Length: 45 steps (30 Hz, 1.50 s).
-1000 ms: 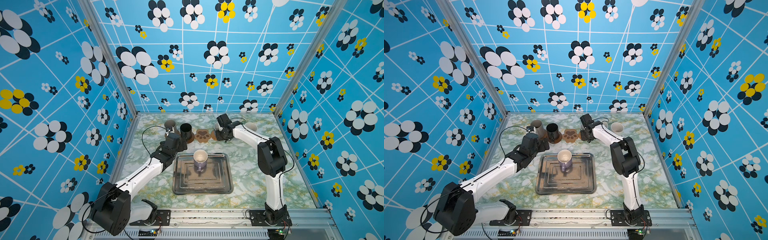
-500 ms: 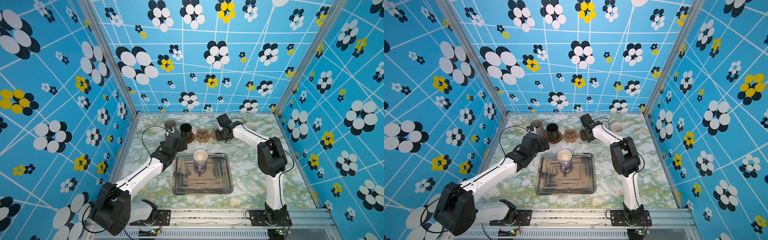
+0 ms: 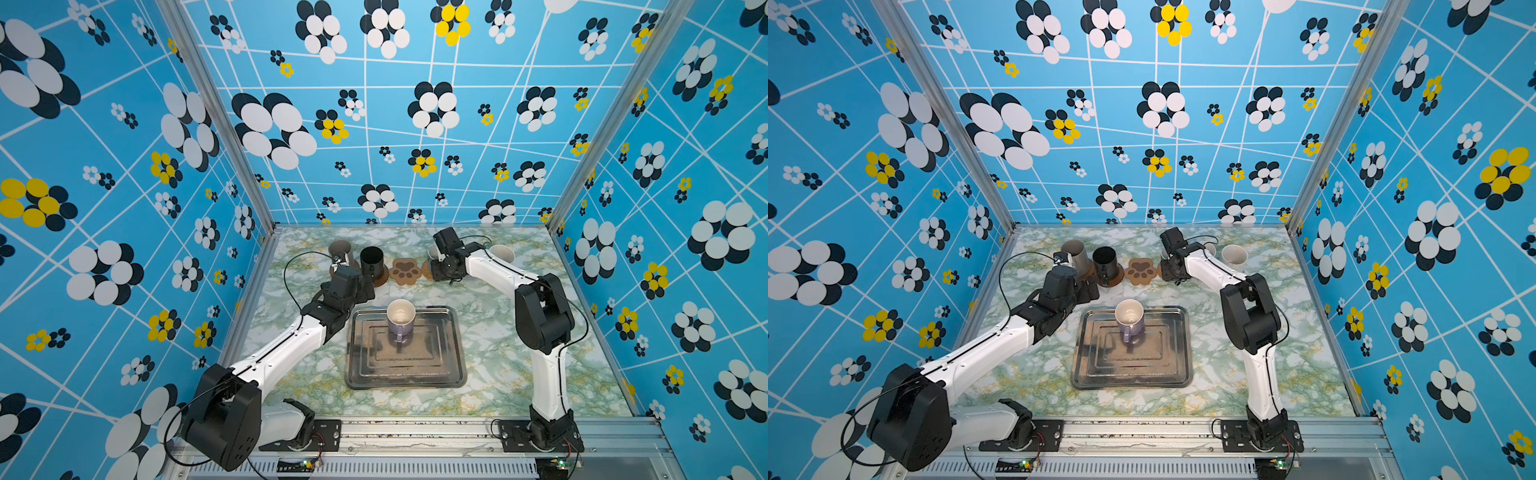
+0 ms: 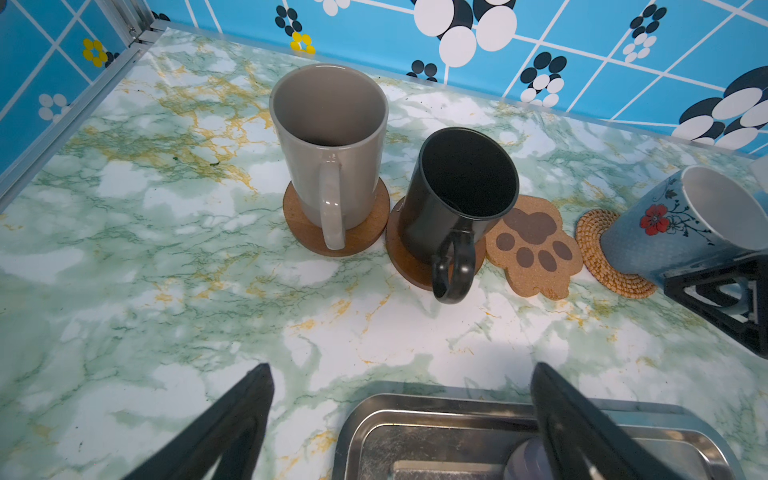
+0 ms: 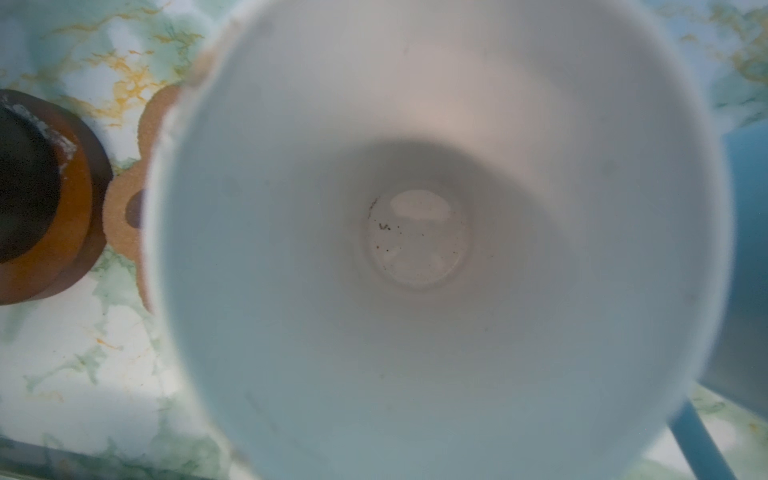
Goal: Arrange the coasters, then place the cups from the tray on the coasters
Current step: 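Lower the blue floral mug onto the woven rattan coaster with the right gripper, then open and raise the right gripper while the left gripper moves over the lavender mug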
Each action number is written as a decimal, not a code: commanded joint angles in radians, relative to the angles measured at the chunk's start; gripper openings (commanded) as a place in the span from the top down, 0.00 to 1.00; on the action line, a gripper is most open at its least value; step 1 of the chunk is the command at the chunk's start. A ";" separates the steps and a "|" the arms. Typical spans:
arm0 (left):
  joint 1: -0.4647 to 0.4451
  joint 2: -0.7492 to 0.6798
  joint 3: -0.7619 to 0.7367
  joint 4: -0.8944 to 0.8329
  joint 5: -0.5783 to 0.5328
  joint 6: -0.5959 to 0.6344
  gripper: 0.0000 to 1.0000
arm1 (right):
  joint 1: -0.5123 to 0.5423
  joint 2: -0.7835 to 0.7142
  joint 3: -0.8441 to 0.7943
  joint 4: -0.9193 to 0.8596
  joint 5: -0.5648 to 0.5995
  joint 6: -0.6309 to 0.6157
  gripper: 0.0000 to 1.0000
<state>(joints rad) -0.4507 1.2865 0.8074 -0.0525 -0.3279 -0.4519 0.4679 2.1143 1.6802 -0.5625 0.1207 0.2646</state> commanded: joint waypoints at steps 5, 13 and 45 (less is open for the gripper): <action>0.012 -0.025 0.024 -0.007 0.012 0.009 0.03 | -0.008 -0.080 -0.053 0.010 0.002 0.009 0.43; 0.011 -0.044 0.016 -0.007 0.018 0.002 0.03 | -0.005 -0.189 -0.149 0.000 0.005 0.011 0.35; -0.176 -0.099 0.102 -0.066 -0.031 0.025 0.06 | 0.069 -0.930 -0.580 0.353 0.225 0.200 0.16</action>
<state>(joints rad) -0.5968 1.1790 0.8494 -0.0666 -0.3073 -0.4721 0.5346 1.2140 1.1461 -0.2939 0.3183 0.4026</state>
